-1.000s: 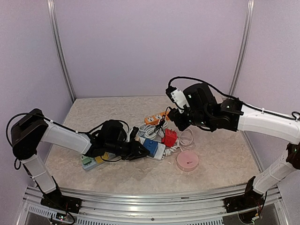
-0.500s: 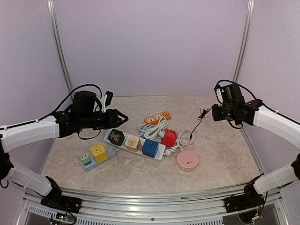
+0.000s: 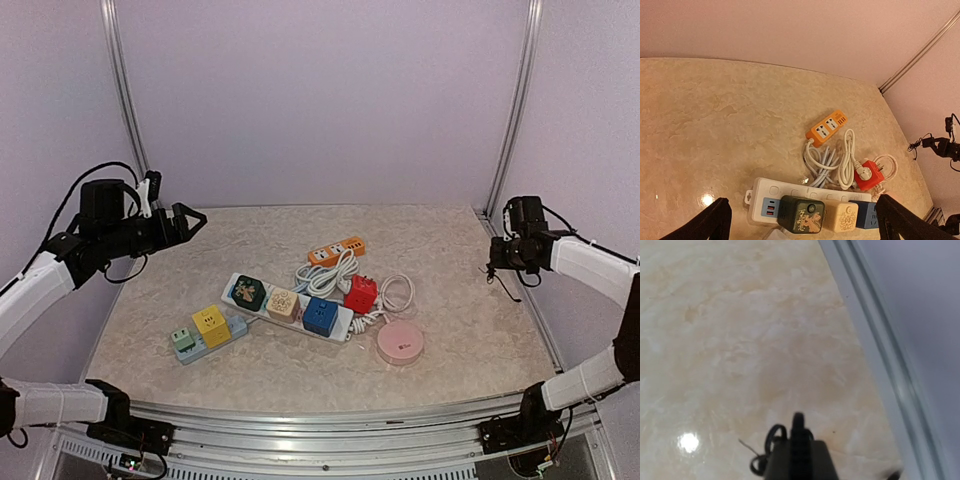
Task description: Pull the plug off the socket
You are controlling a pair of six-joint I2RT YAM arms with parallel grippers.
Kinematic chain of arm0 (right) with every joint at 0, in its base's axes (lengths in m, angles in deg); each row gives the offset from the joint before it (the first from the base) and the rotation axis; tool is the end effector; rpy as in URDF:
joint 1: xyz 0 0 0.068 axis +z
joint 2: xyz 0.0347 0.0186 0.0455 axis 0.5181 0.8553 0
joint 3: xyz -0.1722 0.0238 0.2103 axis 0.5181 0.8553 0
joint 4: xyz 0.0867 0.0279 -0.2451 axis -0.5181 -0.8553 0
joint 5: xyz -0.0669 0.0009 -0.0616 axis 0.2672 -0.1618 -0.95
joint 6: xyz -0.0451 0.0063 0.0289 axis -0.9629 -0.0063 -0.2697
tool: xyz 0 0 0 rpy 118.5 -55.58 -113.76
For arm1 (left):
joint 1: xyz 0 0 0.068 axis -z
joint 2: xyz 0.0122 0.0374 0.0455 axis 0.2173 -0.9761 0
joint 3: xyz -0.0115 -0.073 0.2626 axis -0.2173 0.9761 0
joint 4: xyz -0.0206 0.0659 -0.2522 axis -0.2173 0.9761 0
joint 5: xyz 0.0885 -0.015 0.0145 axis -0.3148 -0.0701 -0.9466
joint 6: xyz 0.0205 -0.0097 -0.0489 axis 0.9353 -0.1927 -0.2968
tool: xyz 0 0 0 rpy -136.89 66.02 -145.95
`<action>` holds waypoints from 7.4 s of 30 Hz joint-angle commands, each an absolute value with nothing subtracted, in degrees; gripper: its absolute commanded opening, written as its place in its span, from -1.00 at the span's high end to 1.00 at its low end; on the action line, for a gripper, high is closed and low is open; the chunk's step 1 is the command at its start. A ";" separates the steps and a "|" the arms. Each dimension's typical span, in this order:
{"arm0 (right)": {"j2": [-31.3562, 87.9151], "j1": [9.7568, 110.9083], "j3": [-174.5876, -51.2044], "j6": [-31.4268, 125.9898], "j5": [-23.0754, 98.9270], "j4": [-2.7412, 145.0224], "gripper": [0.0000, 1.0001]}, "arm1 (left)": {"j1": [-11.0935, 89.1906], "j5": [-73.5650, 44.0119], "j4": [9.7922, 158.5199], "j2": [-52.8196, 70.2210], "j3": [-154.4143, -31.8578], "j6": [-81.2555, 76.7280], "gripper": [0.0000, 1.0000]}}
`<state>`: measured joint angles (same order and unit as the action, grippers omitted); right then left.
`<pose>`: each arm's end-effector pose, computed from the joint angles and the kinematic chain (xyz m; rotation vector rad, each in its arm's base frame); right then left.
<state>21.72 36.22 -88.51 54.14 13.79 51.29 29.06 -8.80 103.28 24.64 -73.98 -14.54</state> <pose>0.2764 0.0140 0.2514 0.3151 2.2793 -0.1690 0.2235 -0.0753 0.3298 0.0359 2.0351 -0.6969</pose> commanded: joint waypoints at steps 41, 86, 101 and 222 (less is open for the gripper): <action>36.12 33.58 -89.25 53.56 25.98 56.68 -0.74 | 13.25 1.39 105.80 27.20 -69.38 -8.00 -0.98; 44.29 94.36 -108.34 28.65 16.23 56.23 -0.99 | 17.40 9.35 100.85 16.89 -66.67 -16.71 -0.90; 57.61 94.43 -116.93 28.73 12.80 49.35 -0.99 | 14.97 12.77 103.17 6.31 -87.43 -10.18 -0.91; 47.75 76.58 -99.92 51.45 54.86 80.43 1.00 | 25.63 26.98 105.75 -10.51 -86.60 -2.36 0.74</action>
<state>50.00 78.34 -99.15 44.41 50.08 71.40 23.18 26.39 104.37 -13.04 -85.94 -10.39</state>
